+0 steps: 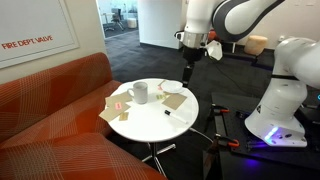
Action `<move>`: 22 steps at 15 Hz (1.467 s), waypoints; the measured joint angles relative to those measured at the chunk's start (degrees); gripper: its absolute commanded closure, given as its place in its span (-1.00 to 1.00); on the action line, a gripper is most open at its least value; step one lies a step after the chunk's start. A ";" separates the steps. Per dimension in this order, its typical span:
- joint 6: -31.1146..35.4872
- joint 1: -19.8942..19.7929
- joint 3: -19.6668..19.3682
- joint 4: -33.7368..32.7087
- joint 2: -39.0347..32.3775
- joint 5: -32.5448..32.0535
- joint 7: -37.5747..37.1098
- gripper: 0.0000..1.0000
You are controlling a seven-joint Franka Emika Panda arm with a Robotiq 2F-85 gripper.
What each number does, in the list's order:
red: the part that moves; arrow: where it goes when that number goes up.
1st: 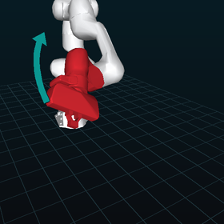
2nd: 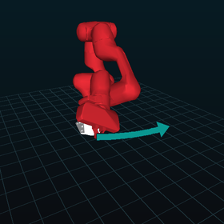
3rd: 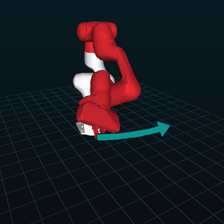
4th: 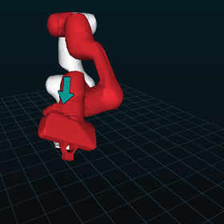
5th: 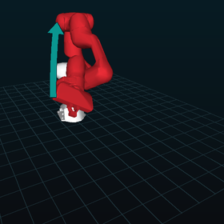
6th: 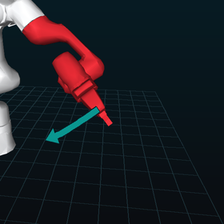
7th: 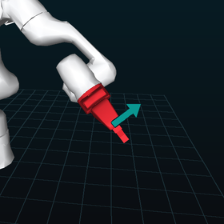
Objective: Pick up the marker and put it in the cup
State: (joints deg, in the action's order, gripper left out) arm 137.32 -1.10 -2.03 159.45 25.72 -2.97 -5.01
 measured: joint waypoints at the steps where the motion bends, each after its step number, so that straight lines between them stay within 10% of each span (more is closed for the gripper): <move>1: 1.41 -0.01 0.02 -0.08 -1.84 0.06 -0.38 -1.00; 22: 24.49 -0.15 -2.43 -6.78 -33.98 -11.38 -20.77 -1.00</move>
State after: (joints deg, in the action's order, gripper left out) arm 161.80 -1.25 -4.46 152.67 -8.26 -14.35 -25.78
